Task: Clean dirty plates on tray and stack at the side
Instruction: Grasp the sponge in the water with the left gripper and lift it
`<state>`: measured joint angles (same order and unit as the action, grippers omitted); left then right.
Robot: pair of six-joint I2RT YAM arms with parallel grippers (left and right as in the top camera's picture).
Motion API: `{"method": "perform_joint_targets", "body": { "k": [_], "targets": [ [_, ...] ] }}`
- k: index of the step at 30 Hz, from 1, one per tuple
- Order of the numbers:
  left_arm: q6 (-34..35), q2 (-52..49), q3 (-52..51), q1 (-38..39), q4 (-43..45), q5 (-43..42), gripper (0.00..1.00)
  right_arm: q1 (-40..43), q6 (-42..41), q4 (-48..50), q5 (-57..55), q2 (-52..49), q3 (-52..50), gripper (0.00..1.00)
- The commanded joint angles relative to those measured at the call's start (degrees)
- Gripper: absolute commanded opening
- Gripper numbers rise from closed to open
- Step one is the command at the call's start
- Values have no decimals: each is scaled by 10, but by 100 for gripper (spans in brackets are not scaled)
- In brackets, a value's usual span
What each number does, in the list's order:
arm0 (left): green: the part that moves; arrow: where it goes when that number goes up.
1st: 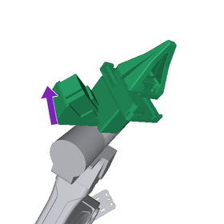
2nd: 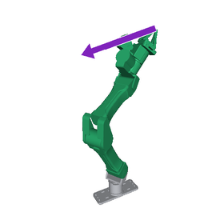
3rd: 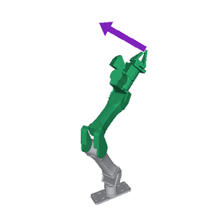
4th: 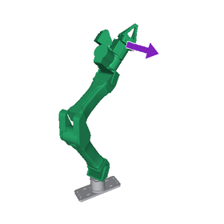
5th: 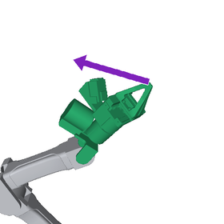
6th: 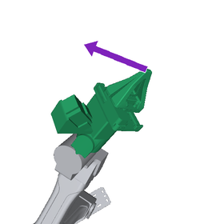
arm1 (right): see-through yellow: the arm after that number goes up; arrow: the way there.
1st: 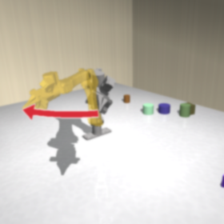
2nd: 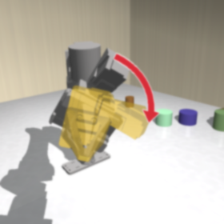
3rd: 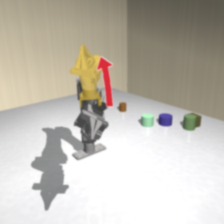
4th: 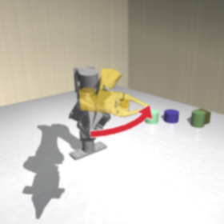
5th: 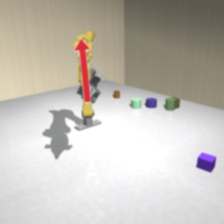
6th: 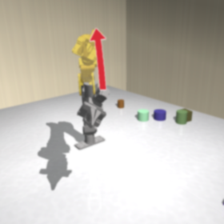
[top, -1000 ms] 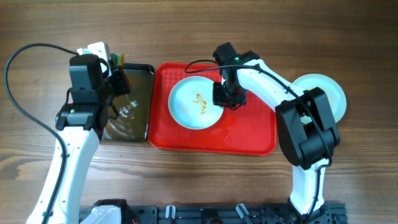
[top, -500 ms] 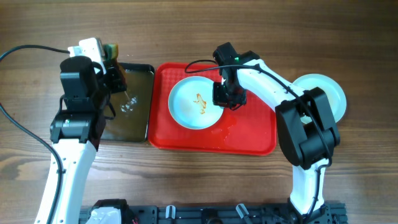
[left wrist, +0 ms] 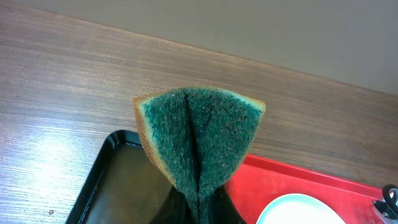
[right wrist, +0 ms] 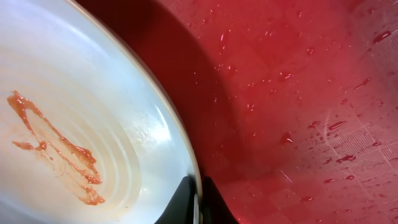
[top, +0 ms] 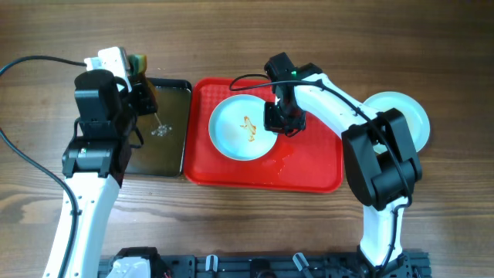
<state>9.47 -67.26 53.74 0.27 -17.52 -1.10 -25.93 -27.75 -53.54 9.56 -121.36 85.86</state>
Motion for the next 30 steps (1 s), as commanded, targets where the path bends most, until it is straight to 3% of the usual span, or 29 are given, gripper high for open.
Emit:
{"method": "perform_joint_targets", "body": {
  "k": [1,30],
  "targets": [
    [-3,12,3,-1,6,8,4,0,7,-12,-32,-22,-16,4],
    [-2,10,3,-1,-5,7,4,0,7,-11,-32,-22,-16,4]
  ]
}}
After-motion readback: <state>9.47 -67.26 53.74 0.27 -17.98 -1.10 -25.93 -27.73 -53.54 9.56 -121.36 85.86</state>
